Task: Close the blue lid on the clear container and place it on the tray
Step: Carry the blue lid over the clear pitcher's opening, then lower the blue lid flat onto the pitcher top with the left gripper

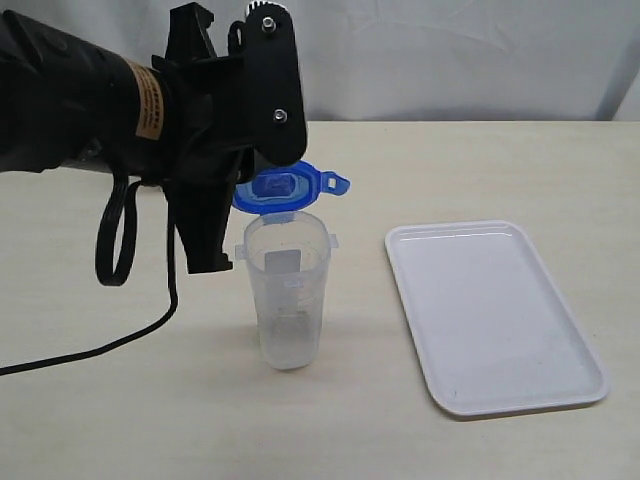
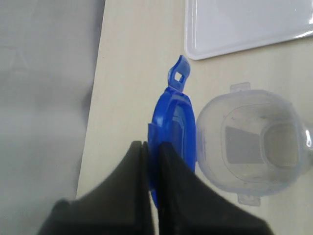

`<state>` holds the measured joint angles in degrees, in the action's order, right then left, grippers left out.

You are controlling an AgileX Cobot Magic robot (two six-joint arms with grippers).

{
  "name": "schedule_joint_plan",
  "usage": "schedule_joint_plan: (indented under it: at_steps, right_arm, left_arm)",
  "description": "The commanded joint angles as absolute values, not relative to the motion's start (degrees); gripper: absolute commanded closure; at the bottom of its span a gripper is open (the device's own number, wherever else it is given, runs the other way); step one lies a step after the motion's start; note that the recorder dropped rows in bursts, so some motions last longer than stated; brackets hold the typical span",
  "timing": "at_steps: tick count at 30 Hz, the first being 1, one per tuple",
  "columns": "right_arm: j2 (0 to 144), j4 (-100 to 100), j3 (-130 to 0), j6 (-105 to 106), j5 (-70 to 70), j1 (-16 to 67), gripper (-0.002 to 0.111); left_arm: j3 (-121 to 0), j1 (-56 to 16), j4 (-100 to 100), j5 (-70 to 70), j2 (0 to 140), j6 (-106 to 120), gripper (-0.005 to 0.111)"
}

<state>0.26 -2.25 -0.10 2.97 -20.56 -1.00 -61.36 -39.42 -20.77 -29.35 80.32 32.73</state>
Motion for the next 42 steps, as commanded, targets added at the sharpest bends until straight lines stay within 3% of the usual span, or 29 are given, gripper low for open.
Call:
schedule_joint_plan:
  at_steps: [1,20,42]
  right_arm:
    - [0.0,-2.1,0.0,3.4,-20.5,-1.2,0.104]
    - [0.0,-2.1,0.0,3.4,-20.5,-1.2,0.104]
    - [0.0,-2.1,0.0,3.4,-20.5,-1.2,0.104]
  left_arm:
    - [-61.4,-39.7,-20.6,-29.9,79.9,31.2,0.107]
    - [-61.4,-41.4,-22.0,-27.7,79.9,31.2,0.107]
    - [-61.4,-44.0,-21.9,-35.7,79.9,25.1,0.107]
